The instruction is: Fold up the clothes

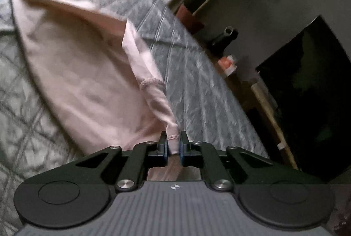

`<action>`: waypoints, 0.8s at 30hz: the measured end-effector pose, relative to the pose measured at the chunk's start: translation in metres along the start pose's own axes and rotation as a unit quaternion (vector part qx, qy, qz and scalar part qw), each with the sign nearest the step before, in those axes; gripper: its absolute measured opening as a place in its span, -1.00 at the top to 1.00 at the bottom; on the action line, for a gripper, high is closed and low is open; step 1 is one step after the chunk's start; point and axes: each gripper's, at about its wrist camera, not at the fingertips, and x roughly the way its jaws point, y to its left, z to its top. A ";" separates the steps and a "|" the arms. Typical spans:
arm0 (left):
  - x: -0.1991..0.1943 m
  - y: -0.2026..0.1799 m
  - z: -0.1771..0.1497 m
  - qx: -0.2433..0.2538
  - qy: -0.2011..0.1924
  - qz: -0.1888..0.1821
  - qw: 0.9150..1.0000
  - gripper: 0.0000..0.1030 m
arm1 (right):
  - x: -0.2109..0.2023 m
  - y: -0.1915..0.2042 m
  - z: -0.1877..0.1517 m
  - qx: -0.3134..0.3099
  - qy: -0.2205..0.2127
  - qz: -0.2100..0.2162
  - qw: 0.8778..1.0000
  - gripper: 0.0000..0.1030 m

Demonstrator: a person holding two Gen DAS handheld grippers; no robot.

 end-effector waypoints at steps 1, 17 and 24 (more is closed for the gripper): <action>0.002 -0.003 -0.001 0.003 0.005 -0.003 1.000 -0.98 | 0.002 0.000 -0.003 0.000 0.003 0.003 1.000 0.76; 0.032 -0.049 -0.023 0.055 0.062 0.003 0.997 -1.00 | 0.008 -0.002 -0.027 -0.082 0.024 0.059 0.995 0.76; 0.028 -0.046 -0.026 0.069 0.055 0.008 0.996 -0.98 | 0.009 0.016 -0.036 -0.135 0.020 0.077 0.988 0.72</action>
